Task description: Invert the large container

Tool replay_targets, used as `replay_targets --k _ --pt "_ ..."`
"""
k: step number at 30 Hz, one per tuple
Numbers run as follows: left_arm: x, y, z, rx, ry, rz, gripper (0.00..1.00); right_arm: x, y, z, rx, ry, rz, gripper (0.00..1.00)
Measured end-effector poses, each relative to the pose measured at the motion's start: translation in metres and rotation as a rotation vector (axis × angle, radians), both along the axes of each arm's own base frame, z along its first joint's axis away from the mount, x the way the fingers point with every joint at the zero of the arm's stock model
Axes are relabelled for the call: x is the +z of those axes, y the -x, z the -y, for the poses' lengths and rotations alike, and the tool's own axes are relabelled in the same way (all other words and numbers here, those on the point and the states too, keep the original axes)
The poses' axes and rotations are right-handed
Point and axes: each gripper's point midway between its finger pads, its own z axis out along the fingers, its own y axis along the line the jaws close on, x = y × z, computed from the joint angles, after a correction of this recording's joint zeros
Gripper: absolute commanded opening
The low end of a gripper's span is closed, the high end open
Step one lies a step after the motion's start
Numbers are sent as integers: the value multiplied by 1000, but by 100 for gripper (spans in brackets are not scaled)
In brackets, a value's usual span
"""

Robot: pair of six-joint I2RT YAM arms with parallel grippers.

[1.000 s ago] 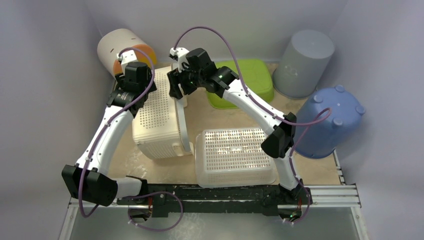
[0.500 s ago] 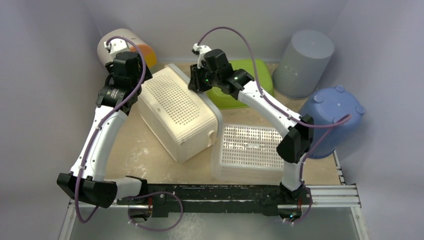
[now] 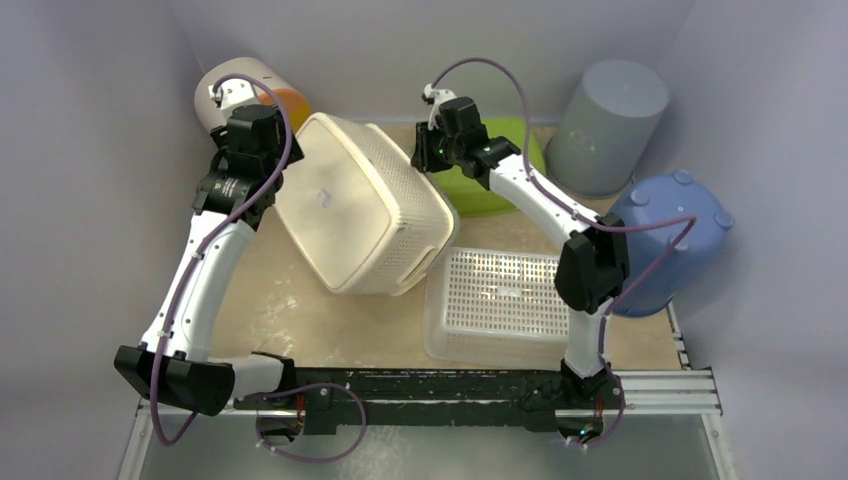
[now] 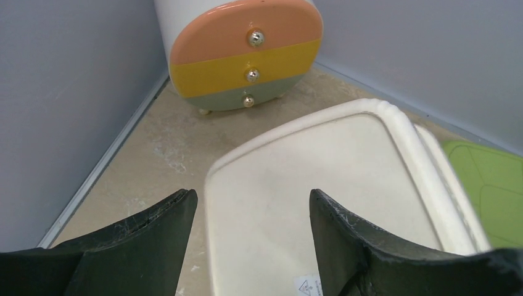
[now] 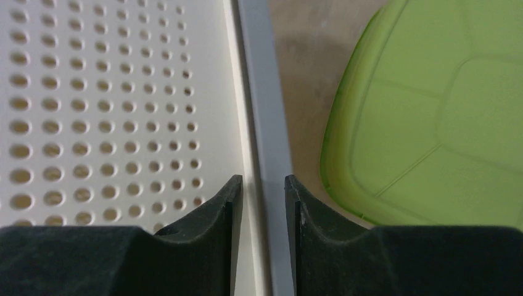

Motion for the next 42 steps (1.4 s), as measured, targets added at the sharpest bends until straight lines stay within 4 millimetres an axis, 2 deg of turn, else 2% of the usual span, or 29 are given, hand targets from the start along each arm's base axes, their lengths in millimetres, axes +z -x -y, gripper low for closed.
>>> replay_targets --k 2,7,9,11,13,17,21,24,27,29,31,32,35,38,42 --pt "-1 1 -1 3 -4 -4 68 -29 -1 -4 21 40 -47 32" --pt "-3 1 -4 7 -19 -19 68 -139 18 -14 110 172 -261 30" --pt "-5 0 -5 10 -23 -24 68 -168 29 -13 145 208 -320 30" --pt "-6 0 -5 10 -26 -29 68 -179 36 -13 174 221 -350 30" --pt "-8 -2 -5 10 -27 -35 68 -179 39 -16 205 218 -350 30" --pt "-12 -4 -4 10 -29 -47 69 -174 39 -20 236 207 -331 33" --pt "-15 -4 -4 9 -30 -56 76 -167 39 -18 237 211 -321 48" --pt "-15 -5 -3 1 -26 -57 80 -149 37 -12 219 227 -287 61" --pt "-16 -5 -2 -8 -19 -57 80 -113 32 -4 178 232 -216 74" --pt "-16 -6 1 -23 -12 -59 80 -78 27 3 142 227 -140 80" --pt "-17 -7 6 -47 -1 -61 80 -36 23 10 101 211 -51 97" --pt "-17 -7 8 -58 4 -62 80 -20 22 13 85 202 -19 100" --pt "-19 -9 15 -95 21 -59 80 27 17 27 28 183 82 100" --pt "-21 -10 20 -121 32 -62 80 48 14 41 -16 185 129 100" --pt "-21 -11 24 -143 42 -59 80 49 4 63 -60 210 144 100"
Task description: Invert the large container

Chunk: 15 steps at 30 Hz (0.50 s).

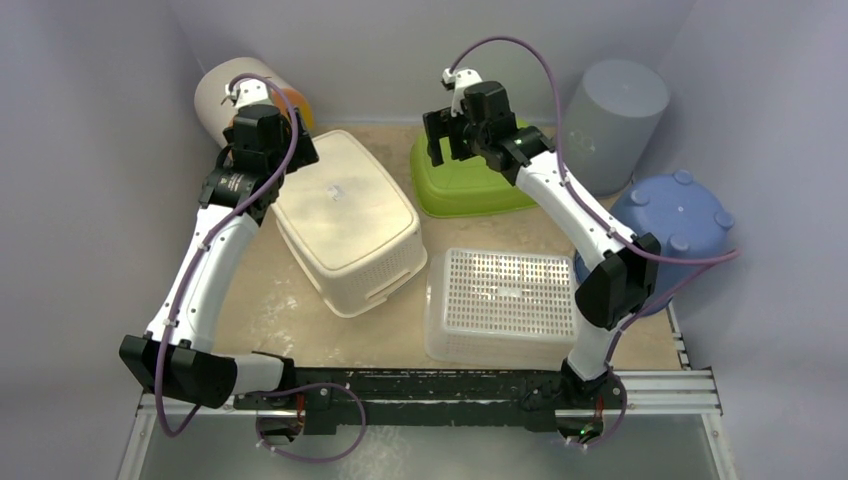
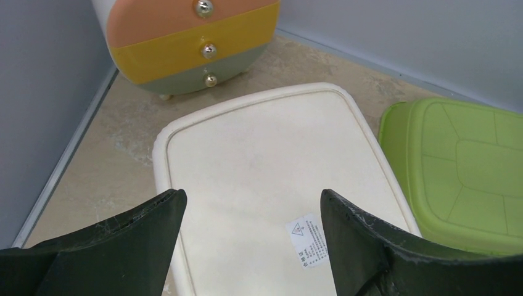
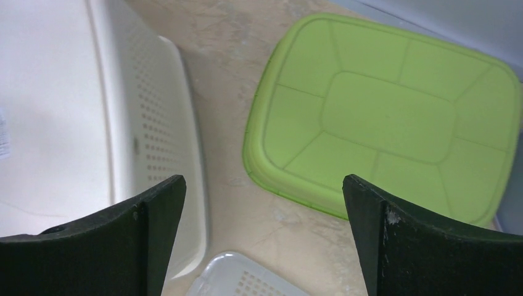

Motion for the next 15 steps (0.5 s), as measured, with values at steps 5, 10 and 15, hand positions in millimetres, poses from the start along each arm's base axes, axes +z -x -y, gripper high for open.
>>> replay_targets --k 5,10,15 --pt "1 -1 4 -20 11 3 81 -1 -14 27 -48 27 9 100" --pt "-4 -1 7 -34 16 -7 81 6 -22 42 -88 59 40 100" --pt "-5 -1 8 -42 20 -9 81 12 -23 43 -102 65 59 100"
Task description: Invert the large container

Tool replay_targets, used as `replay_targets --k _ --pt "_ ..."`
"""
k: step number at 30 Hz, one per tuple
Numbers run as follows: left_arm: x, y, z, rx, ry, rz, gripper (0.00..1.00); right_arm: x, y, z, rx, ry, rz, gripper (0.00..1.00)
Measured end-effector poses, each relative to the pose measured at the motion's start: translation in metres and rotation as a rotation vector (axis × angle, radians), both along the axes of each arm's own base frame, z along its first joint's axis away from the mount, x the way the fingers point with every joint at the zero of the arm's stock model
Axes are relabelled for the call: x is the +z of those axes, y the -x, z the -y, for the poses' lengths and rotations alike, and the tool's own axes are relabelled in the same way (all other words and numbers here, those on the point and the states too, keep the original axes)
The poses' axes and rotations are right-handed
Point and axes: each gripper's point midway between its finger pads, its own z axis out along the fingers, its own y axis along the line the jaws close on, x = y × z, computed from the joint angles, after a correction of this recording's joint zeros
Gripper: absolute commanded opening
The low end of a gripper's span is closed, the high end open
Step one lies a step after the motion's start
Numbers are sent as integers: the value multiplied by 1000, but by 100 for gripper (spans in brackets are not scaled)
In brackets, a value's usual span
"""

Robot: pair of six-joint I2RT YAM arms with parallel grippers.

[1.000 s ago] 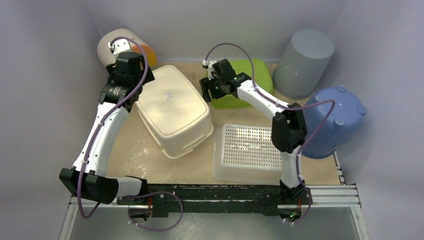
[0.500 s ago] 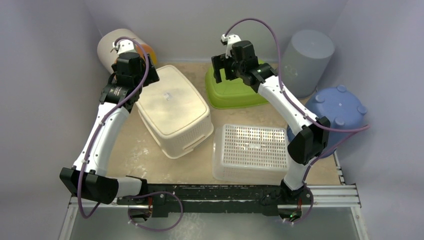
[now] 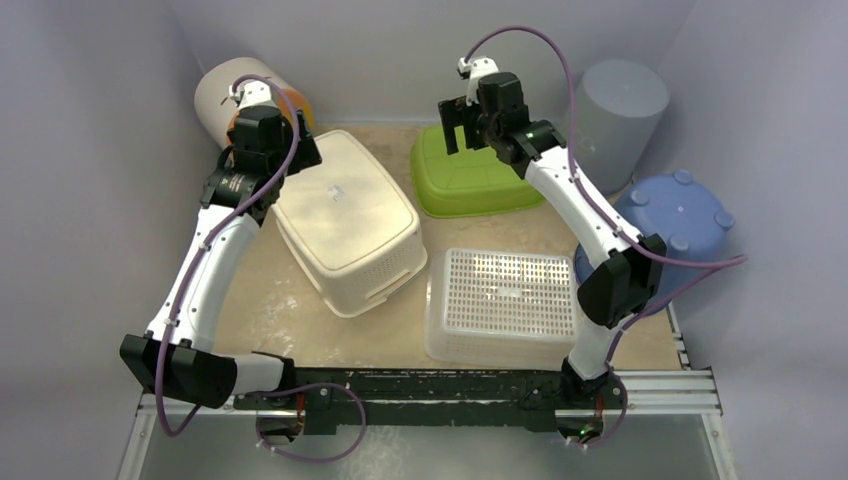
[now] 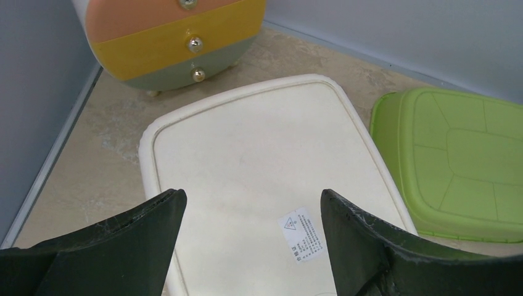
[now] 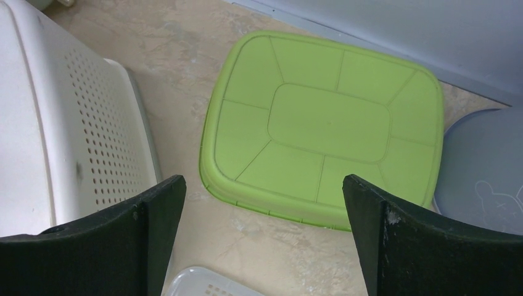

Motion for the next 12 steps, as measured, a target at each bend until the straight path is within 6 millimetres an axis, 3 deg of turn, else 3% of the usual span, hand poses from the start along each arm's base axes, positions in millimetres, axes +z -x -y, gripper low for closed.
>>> replay_targets --k 12 --pt "0 0 1 -4 0 -1 81 13 7 16 -57 9 44 100"
